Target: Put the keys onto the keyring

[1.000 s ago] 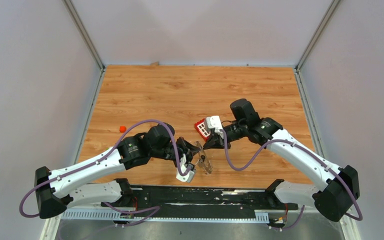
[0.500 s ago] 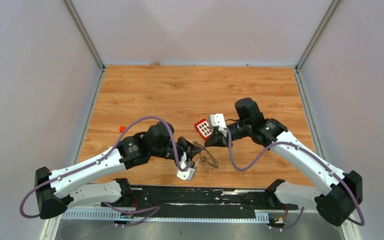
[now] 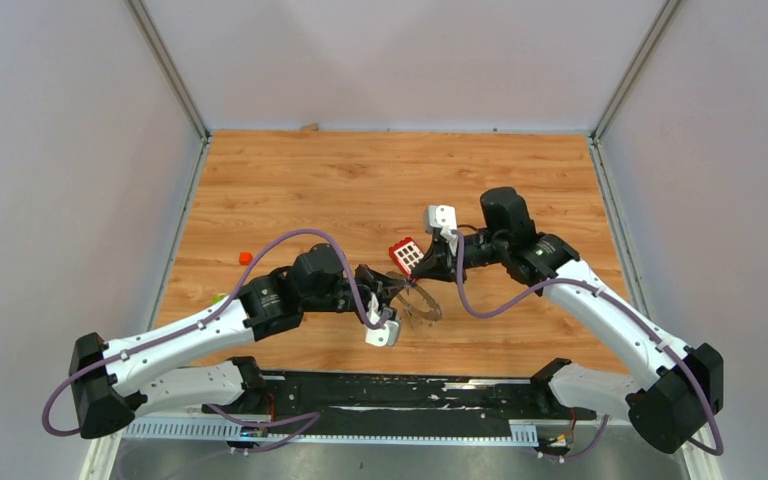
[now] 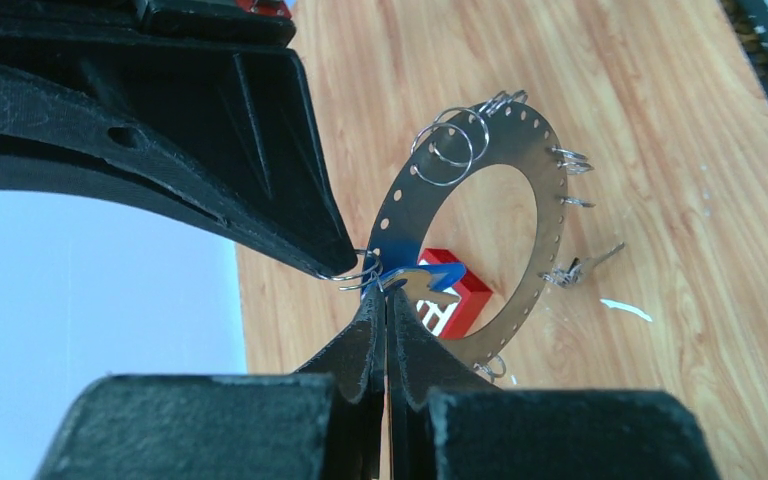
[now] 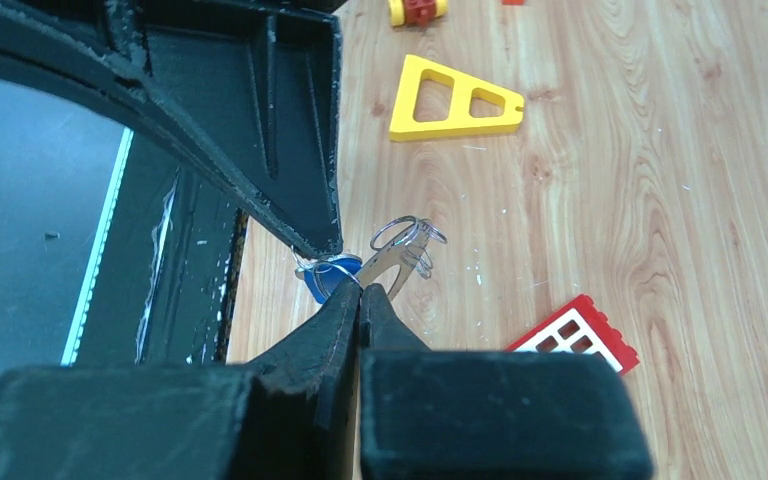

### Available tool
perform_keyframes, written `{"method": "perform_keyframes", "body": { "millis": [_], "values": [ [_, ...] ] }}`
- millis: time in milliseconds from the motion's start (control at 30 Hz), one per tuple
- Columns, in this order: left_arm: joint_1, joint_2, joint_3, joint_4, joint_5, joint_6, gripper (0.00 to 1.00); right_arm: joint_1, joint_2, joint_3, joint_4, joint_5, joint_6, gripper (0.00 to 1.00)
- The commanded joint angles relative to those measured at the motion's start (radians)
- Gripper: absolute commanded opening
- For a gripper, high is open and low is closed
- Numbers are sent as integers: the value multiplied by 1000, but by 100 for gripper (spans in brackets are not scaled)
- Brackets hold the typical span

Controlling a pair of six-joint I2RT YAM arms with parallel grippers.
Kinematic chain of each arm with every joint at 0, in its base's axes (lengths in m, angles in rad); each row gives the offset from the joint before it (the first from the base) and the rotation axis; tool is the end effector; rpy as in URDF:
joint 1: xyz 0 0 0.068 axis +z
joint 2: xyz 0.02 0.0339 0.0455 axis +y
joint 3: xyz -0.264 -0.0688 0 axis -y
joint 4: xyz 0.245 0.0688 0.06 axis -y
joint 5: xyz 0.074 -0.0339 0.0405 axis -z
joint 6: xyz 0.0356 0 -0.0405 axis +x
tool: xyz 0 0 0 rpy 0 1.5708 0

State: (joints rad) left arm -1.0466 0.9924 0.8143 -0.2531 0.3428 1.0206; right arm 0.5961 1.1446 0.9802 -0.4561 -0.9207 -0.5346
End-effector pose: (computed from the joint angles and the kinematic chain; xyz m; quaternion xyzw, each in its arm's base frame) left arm 0.1023 -0.2009 0.3053 0.7599 0.3455 -0.1505 0.5296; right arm 0.1828 0.1583 0.3174 -0.5984 0.5638 0.4075 0.3975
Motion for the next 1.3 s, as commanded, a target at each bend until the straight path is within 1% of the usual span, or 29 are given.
{"method": "perform_keyframes", "body": {
  "millis": [0, 100, 233, 433, 500, 633, 700, 933, 1100, 1267],
  "values": [
    [-5, 2, -13, 92, -65, -75, 0, -34, 5, 11, 196, -15, 149, 0],
    [-6, 18, -12, 132, -106, -98, 1, -43, 18, 3, 234, -15, 205, 0],
    [-5, 47, 3, 150, -133, -121, 9, -42, 42, -4, 280, -9, 276, 0],
    [-6, 77, 19, 139, -144, -131, 15, -49, 56, -13, 319, 3, 327, 0],
    [-6, 79, 20, 141, -151, -134, 19, -51, 50, -17, 321, 5, 330, 0],
    [-5, 82, 29, 138, -163, -149, 33, -57, 40, -18, 322, 8, 328, 0],
    [-5, 77, 32, 138, -172, -157, 38, -61, 37, -20, 321, 7, 323, 0],
    [2, 9, 29, 130, -251, -200, 48, -99, 3, -37, 328, 7, 305, 0],
    [50, -29, 29, 146, -232, -306, 55, -115, -17, -47, 346, 0, 314, 0],
    [95, 22, 88, 164, -182, -480, 57, -116, -17, -52, 367, -4, 335, 0]
  ]
}}
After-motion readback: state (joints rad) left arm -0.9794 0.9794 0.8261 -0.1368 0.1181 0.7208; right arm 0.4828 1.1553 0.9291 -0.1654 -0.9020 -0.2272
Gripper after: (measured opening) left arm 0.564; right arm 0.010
